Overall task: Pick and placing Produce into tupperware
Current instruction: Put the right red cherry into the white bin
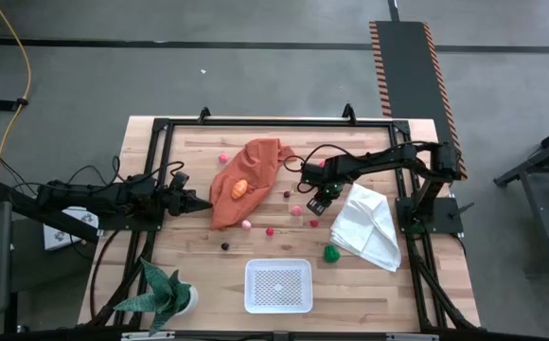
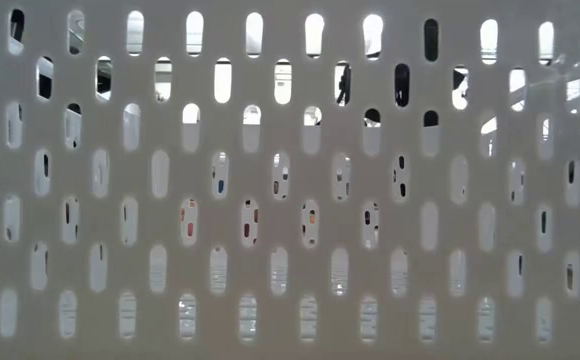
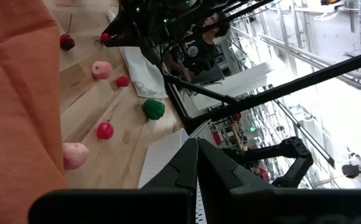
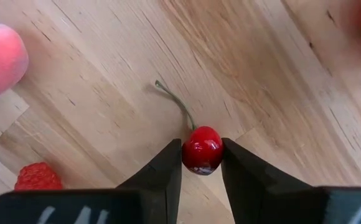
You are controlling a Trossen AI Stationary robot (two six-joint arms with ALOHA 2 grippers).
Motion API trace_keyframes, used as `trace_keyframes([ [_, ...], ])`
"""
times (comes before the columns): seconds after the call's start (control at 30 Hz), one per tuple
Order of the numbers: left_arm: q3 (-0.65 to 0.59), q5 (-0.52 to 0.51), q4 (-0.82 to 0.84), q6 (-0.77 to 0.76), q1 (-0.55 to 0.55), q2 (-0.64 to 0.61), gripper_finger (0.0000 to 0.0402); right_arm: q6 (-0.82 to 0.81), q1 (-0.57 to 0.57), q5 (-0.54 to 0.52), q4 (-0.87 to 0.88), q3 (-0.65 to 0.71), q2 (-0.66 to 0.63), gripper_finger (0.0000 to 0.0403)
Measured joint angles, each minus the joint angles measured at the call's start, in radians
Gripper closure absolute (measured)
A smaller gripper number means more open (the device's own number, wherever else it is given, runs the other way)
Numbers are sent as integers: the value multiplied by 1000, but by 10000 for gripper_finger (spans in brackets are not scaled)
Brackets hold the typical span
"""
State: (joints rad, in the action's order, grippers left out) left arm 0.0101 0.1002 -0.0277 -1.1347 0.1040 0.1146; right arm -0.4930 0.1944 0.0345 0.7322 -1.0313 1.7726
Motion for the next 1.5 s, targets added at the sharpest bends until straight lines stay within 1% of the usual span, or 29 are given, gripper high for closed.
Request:
trace_keyframes([
  [0.17, 0, 0, 0, 0, 0, 0, 401, 0, 2, 29, 47, -33, -2, 313],
  [0.43, 0, 0, 0, 0, 0, 0, 401, 50, 2, 29, 162, -178, -2, 313],
  [1.03, 0, -4, 0, 15, 0, 0, 401, 136, 2, 26, 486, -616, -2, 313],
  [1.5, 0, -7, 1, 15, 0, 0, 401, 187, 2, 25, 610, -918, -2, 313],
])
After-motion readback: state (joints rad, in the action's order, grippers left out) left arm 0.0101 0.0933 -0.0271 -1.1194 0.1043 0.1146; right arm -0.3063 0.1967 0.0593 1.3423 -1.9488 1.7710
